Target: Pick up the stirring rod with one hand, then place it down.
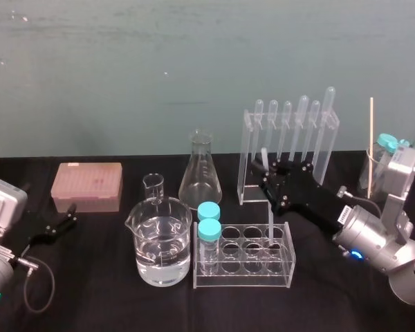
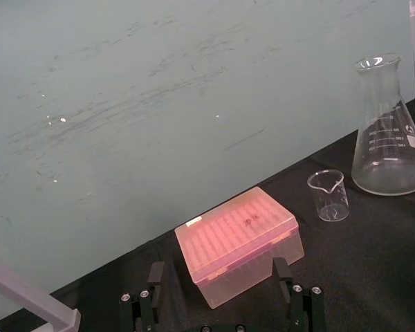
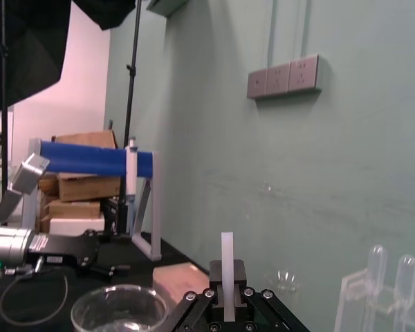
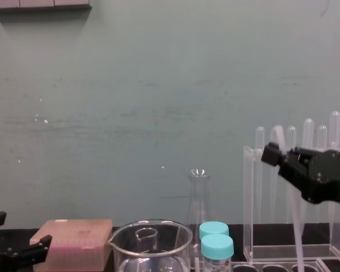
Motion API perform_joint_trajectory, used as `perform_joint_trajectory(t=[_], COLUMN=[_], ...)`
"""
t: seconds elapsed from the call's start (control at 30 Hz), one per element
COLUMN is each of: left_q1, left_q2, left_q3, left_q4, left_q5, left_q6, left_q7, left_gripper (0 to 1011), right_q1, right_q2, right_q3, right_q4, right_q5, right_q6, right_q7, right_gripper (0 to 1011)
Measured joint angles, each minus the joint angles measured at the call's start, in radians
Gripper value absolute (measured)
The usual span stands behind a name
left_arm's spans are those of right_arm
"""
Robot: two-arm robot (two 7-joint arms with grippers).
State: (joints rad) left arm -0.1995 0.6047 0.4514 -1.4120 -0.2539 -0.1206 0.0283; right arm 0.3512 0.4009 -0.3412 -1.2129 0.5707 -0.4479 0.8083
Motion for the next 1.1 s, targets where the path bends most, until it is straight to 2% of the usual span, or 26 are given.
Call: perform_joint_trajectory(t=[0.47,1.1], left_q1=[0.000,0.000], left_q2=[0.000,0.000], left_q3=[0.000,0.000], left_q4=[0.000,0.000], left_q5=[0.000,0.000], left_q6=[0.000,0.000], left_q7=[0.000,0.000], left_gripper=[1000,1000], right_q1=[0.053,0.057], right_q2=[-0.008,-0.007], right_q3=[-0.047,-0.050], right_q4=[0.104,0.110], right_q5=[-0.053,-0.061], right_q6=[0.034,0.045], right_q7=[0.008,-0.004], right_gripper=[69,69])
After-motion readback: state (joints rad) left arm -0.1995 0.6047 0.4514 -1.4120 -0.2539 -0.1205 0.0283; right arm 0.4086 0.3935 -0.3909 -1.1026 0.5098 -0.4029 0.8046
